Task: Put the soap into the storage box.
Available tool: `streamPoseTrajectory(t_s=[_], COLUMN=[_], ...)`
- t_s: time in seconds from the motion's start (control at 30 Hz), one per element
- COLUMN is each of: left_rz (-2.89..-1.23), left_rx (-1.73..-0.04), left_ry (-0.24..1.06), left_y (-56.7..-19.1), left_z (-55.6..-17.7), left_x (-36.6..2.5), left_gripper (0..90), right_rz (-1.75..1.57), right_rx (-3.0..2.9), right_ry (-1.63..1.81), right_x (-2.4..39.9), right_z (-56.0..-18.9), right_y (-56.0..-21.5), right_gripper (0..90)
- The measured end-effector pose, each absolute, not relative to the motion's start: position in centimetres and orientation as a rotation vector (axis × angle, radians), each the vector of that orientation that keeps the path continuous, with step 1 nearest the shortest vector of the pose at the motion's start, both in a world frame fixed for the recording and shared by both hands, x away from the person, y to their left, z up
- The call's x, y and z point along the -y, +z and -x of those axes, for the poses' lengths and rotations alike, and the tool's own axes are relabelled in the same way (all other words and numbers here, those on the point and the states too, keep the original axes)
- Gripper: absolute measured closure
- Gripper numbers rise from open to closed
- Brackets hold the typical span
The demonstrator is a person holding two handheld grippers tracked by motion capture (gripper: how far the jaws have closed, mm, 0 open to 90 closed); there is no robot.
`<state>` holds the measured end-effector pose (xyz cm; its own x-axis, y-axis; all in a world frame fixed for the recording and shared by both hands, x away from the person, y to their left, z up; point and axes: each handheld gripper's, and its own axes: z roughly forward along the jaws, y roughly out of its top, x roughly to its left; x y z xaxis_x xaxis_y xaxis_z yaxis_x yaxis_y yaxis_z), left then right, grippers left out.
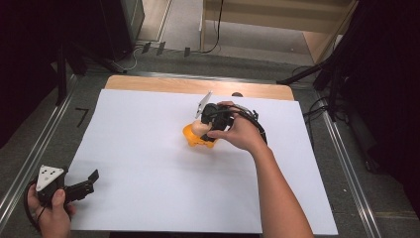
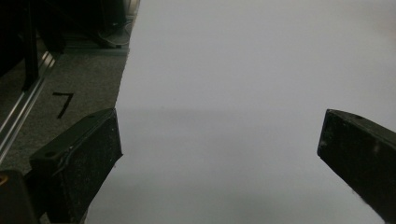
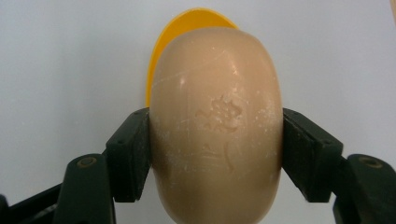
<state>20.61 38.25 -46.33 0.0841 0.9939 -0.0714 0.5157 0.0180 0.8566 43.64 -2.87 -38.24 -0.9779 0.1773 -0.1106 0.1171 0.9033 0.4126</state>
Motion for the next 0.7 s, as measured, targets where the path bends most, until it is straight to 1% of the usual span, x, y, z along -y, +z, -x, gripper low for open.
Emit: streamPoseTrajectory(t_s=[0.3,0.43,0.7], left_rz=[-1.601,-1.602,-1.601], left_rx=[-1.531,-1.533,-1.532], left_ry=[0.790,0.787,0.785], left_y=[-46.3,-46.3,-46.3], left_z=[-20.6,-20.6,-20.6], left_x=[-38.3,-38.3,-38.3], left_gripper=[0.1,0.0,0.1], right_rz=[-0.179,-0.181,-0.214], right_rx=[-2.957,-2.967,-2.975], right_ry=[0.606,0.549,0.599], right_x=[1.8,1.6,1.8], right_z=[-44.3,-44.6,-45.2], right_y=[-38.8,-39.3,-39.5], right_gripper=[32.6,32.5,33.0])
